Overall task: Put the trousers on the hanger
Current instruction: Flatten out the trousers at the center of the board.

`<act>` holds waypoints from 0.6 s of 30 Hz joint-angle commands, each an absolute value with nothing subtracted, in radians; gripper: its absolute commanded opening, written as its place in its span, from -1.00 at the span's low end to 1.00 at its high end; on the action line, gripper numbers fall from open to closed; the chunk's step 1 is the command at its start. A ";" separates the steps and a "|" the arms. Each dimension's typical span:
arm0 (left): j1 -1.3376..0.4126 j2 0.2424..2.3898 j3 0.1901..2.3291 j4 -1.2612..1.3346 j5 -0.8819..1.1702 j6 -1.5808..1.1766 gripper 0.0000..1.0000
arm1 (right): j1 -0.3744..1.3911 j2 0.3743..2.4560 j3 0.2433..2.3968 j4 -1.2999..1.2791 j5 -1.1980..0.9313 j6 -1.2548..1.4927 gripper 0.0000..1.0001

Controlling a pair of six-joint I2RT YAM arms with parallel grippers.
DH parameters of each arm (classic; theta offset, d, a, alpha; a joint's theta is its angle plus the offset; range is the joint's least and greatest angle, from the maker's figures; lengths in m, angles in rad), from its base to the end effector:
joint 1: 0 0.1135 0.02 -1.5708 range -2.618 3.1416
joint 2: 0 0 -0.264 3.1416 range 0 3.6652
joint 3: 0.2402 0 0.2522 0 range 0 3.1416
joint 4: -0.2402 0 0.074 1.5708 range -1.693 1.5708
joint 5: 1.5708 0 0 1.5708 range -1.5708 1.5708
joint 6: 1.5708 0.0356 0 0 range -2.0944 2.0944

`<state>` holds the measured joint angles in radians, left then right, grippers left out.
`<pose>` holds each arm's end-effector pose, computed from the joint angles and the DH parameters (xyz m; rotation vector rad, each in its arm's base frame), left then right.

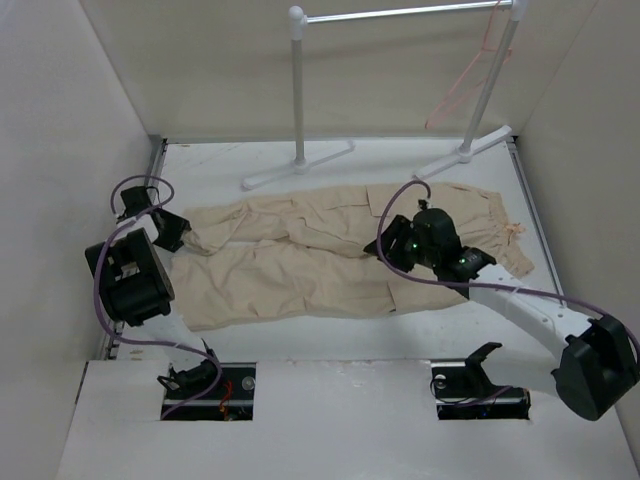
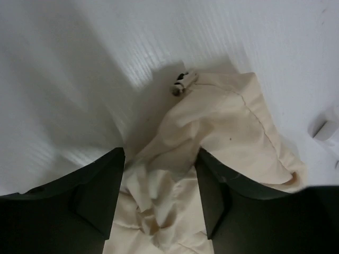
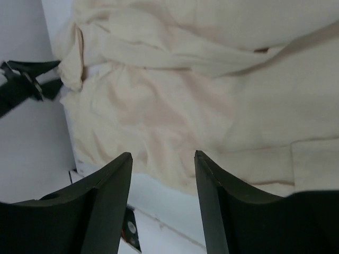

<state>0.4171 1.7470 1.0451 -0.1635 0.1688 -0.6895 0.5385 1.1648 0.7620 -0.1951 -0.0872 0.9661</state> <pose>0.3341 0.1415 0.1780 -1.2203 2.1206 -0.3272 0.2174 0.1335 0.2536 0.4413 2.2857 0.9151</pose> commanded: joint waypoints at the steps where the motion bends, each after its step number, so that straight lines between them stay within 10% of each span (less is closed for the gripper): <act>1: 0.384 1.767 1.138 -0.097 0.205 -0.755 -0.36 | 0.596 1.140 0.739 -0.187 -0.078 0.950 0.14; 4: 0.348 1.787 1.277 -0.097 0.236 -0.793 -0.89 | 0.619 1.134 0.709 -0.199 -0.063 0.950 0.15; 11: 0.320 1.831 1.643 -0.100 0.249 -0.775 -0.84 | 0.630 1.054 0.603 -0.273 -0.026 0.962 0.28; 18: 0.370 1.905 1.640 -0.235 0.210 -0.779 0.37 | 0.613 0.971 0.606 -0.345 -0.023 0.936 0.38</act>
<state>0.3496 1.8690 1.6817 -0.1326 0.2413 -0.7784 0.6167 1.0107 0.5861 -0.3244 -0.0463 0.9600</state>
